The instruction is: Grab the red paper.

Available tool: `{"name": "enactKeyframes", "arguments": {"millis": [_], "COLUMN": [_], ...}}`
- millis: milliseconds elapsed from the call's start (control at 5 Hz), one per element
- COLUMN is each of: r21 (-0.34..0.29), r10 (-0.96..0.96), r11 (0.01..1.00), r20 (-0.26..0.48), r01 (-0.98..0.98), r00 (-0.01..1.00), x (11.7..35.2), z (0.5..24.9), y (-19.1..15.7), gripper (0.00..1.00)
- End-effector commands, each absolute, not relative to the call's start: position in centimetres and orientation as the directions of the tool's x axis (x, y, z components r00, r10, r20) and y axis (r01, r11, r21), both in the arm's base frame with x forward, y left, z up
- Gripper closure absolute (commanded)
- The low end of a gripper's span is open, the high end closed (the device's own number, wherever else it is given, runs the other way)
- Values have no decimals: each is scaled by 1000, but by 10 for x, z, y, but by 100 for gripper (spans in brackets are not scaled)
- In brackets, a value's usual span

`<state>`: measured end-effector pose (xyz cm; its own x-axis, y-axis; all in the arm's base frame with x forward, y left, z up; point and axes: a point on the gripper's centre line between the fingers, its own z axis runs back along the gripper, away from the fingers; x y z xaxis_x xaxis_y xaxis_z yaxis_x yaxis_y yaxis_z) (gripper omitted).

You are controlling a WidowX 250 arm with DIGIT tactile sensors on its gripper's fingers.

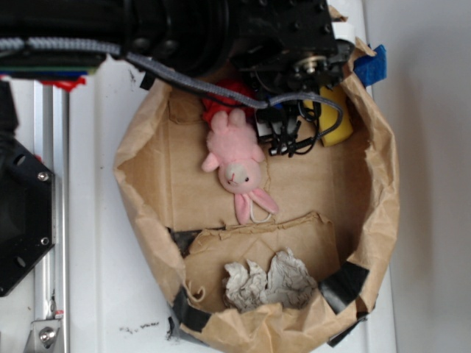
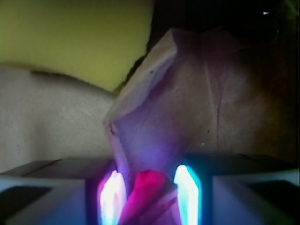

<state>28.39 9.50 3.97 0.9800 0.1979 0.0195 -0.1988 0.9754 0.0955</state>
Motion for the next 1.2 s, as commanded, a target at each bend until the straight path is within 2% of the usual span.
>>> {"name": "enactKeyframes", "arguments": {"millis": [0, 200, 400, 600, 1000], "r21": [-29, -114, -148, -174, -161], "r10": [294, 269, 289, 293, 325], "r11": [955, 962, 953, 949, 942], "r20": [184, 206, 195, 193, 211], "r01": [-294, -250, -263, -261, -295], "r00": [938, 941, 937, 936, 922], "x": [285, 265, 258, 261, 269], "z": [125, 153, 171, 178, 174], "y": [82, 64, 53, 48, 50], "gripper": [100, 100, 100, 100, 100]}}
